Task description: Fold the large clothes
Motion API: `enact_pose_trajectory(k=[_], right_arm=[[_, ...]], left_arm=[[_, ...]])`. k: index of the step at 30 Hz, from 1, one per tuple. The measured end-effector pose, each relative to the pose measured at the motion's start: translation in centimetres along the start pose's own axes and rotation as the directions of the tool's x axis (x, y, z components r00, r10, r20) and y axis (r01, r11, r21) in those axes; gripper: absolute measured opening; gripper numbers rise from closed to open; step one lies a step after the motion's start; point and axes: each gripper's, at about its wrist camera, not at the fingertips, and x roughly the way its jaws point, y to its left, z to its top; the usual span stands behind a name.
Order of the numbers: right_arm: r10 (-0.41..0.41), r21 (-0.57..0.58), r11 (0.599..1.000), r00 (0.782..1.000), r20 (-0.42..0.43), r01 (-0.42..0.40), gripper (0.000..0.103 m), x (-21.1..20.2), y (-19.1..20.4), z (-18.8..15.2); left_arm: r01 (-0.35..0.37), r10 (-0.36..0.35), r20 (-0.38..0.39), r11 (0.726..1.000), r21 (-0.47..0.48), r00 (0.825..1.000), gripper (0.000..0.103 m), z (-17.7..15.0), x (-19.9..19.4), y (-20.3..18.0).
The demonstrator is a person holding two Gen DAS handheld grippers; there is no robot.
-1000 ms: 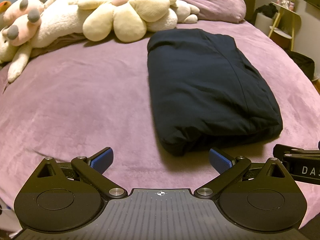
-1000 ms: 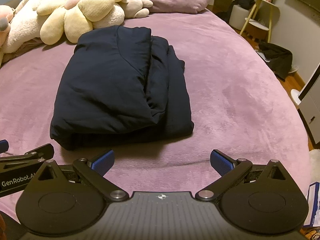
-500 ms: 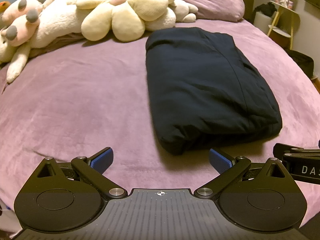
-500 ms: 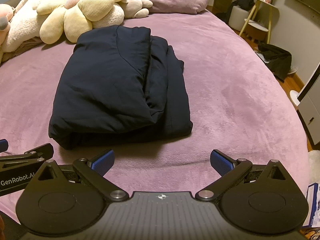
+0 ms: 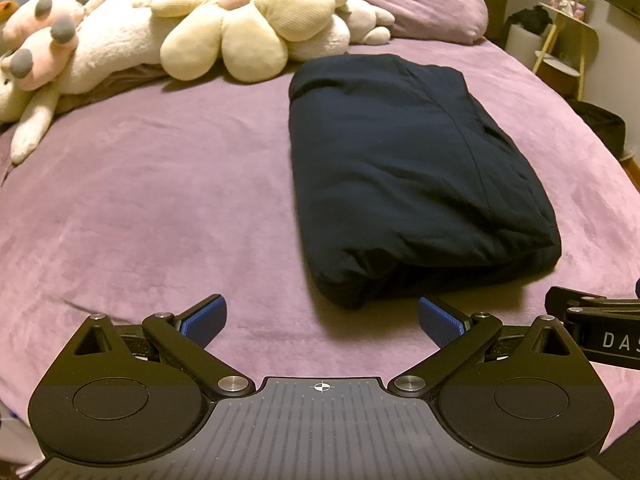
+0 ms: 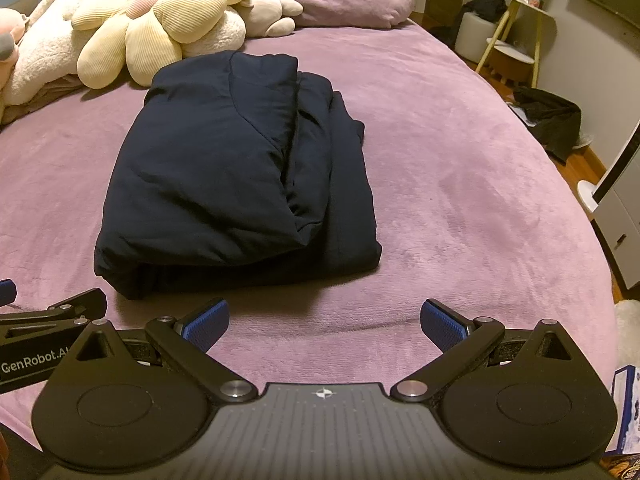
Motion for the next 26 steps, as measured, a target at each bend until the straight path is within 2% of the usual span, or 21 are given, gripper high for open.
enact_pose_trajectory(k=[15, 19, 26], right_arm=[[-0.002, -0.001, 1.000, 1.000, 0.002, 0.002, 0.102, -0.06, 0.03, -0.08], [-0.001, -0.001, 1.000, 1.000, 0.003, 0.001, 0.102, -0.15, 0.00, -0.11], [-0.003, 0.006, 1.000, 1.000, 0.005, 0.003, 0.102, -0.25, -0.07, -0.10]], left_arm=[[0.019, -0.019, -0.002, 1.000, 0.000, 1.000, 0.103, -0.17, -0.06, -0.01], [0.052, -0.052, 0.041, 0.999, 0.000, 0.998, 0.103, -0.49, -0.52, 0.08], [0.035, -0.036, 0.014, 0.999, 0.025, 0.999, 0.103, -0.25, -0.21, -0.34]])
